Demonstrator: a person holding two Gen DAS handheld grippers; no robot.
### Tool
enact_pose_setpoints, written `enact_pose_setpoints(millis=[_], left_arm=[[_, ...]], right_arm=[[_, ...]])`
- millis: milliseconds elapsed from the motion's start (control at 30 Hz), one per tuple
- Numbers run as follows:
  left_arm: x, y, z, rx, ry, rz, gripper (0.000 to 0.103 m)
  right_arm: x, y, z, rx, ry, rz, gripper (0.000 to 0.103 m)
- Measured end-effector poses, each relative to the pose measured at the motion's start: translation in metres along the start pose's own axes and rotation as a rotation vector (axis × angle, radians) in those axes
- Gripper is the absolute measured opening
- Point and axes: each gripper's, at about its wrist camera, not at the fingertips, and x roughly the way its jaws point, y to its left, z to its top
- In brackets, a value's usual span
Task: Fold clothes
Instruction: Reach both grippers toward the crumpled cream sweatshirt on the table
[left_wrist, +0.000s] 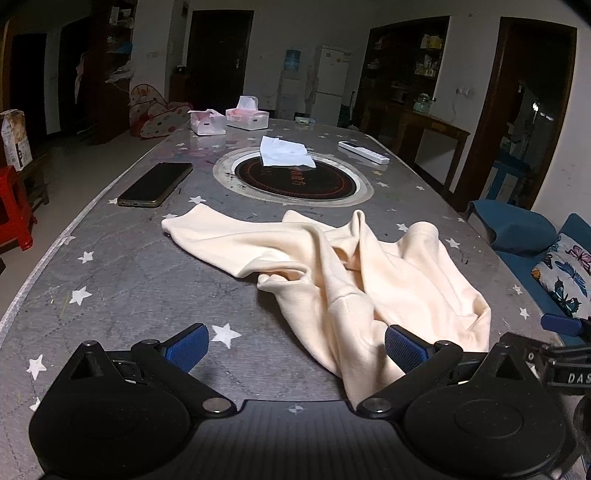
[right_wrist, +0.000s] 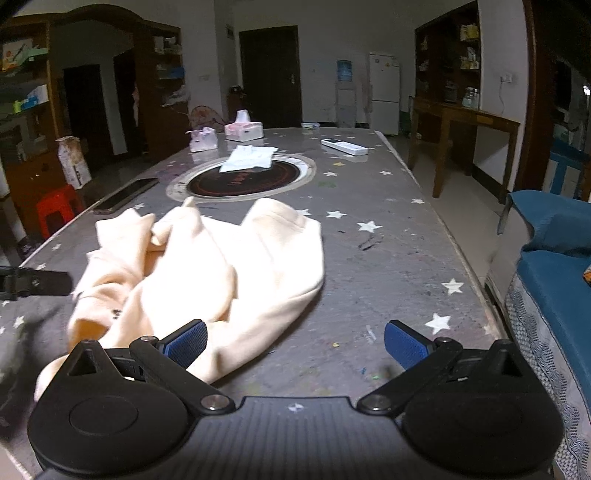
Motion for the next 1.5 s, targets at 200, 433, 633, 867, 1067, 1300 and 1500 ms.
enact_pose_setpoints(millis=[200, 433, 633, 867, 1067, 1300, 1500], left_arm=[[0.0, -0.002, 0.002, 0.001, -0.004, -0.008, 0.103], [0.006, -0.005, 0.013, 0.01, -0.01, -0.018, 0.103], [0.013, -0.012, 0.02, 0.029, -0.014, -0.029, 0.103], [0.024, -0.019, 0.029, 0.066, -0.02, -0.04, 0.102], [0.04, -0.022, 0.044, 0.092, -0.022, -0.044, 0.093], [0.069, -0.029, 0.055, 0.146, 0.022, -0.074, 0.077], [0.09, -0.022, 0.053, 0.143, 0.092, -0.096, 0.026]], right_arm=[[-0.003, 0.01, 0.0, -0.017, -0.005, 0.036, 0.102], [-0.002, 0.016, 0.003, -0.023, -0.009, 0.069, 0.099], [0.002, 0.016, 0.005, -0.023, -0.002, 0.076, 0.096], [0.008, 0.016, 0.007, -0.02, 0.007, 0.093, 0.091], [0.015, 0.016, 0.013, -0.025, 0.014, 0.112, 0.084], [0.025, 0.018, 0.029, -0.05, 0.008, 0.13, 0.076], [0.039, 0.022, 0.047, -0.082, 0.002, 0.155, 0.068]])
